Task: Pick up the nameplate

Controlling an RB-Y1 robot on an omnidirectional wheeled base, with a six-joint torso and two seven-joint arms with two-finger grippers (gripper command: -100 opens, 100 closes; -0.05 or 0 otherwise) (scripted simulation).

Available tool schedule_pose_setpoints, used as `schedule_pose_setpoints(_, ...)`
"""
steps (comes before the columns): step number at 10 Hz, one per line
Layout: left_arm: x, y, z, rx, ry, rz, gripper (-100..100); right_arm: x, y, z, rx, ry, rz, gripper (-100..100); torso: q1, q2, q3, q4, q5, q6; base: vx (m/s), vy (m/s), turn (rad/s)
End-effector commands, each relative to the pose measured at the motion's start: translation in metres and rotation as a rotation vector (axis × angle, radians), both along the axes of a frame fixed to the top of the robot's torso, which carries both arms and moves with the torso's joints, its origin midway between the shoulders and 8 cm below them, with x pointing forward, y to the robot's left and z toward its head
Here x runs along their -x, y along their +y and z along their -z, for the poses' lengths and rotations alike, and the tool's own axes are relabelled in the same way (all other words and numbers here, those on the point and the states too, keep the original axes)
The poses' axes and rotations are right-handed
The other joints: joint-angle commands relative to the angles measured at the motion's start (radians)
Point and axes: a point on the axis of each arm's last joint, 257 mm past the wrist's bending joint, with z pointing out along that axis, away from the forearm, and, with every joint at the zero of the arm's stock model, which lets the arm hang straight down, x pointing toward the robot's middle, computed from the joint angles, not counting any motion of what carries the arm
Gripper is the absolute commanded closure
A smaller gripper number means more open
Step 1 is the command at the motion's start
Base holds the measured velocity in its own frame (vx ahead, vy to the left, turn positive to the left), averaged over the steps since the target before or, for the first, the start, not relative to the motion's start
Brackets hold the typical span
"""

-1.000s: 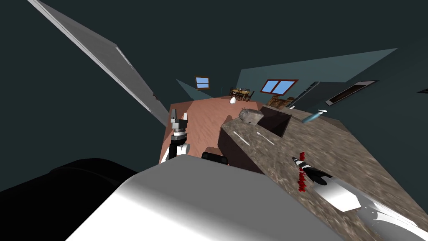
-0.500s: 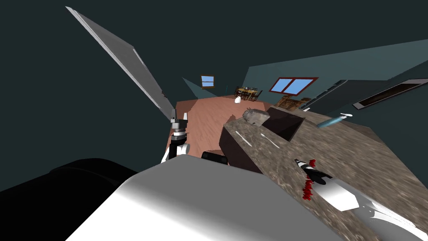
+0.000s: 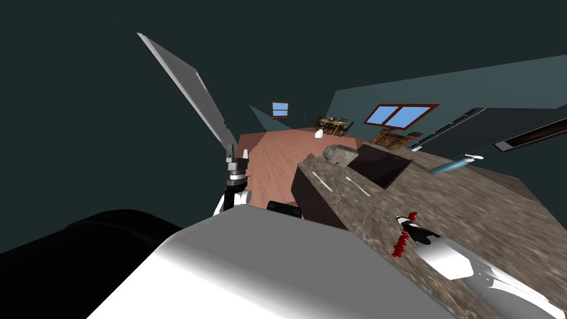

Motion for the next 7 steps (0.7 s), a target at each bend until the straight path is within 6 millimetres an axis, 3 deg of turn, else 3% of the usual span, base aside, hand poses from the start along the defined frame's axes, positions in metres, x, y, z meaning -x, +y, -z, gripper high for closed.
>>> schedule_pose_setpoints(1, 0.0, 0.0, 0.0, 0.0, 0.0, 0.0, 0, 0.0, 0.0, 0.0, 0.0, 0.0, 0.0, 100, 0.0, 0.0, 0.0, 0.0, 0.0, 0.0, -0.003, -0.001, 0.01)
schedule_pose_setpoints(3, 0.0, 0.0, 0.0, 0.0, 0.0, 0.0, 0, 0.0, 0.0, 0.0, 0.0, 0.0, -0.001, 100, 0.0, -0.001, -0.001, 0.0, 0.0, 0.001, 0.0, 0.0, 0.0)
schedule_pose_setpoints(4, 0.0, 0.0, 0.0, 0.0, 0.0, 0.0, 0, 0.0, 0.0, 0.0, 0.0, 0.0, -0.001, 0, 0.0, -0.001, -0.001, 0.0, 0.0, 0.001, 0.0, 0.0, 0.0)
schedule_pose_setpoints(5, 0.0, 0.0, 0.0, 0.0, 0.0, 0.0, 0, -0.006, 0.004, -0.001, -0.004, -0.003, -0.016, 100, 0.0, -0.001, -0.001, 0.0, 0.0, 0.001, 0.051, 0.041, -0.194)
schedule_pose_setpoints(7, 0.0, 0.0, 0.0, 0.0, 0.0, 0.0, 0, -0.018, 0.013, -0.006, -0.004, -0.005, -0.077, 100, 0.003, -0.006, -0.003, -0.001, 0.001, 0.004, 0.128, 0.059, -0.342)
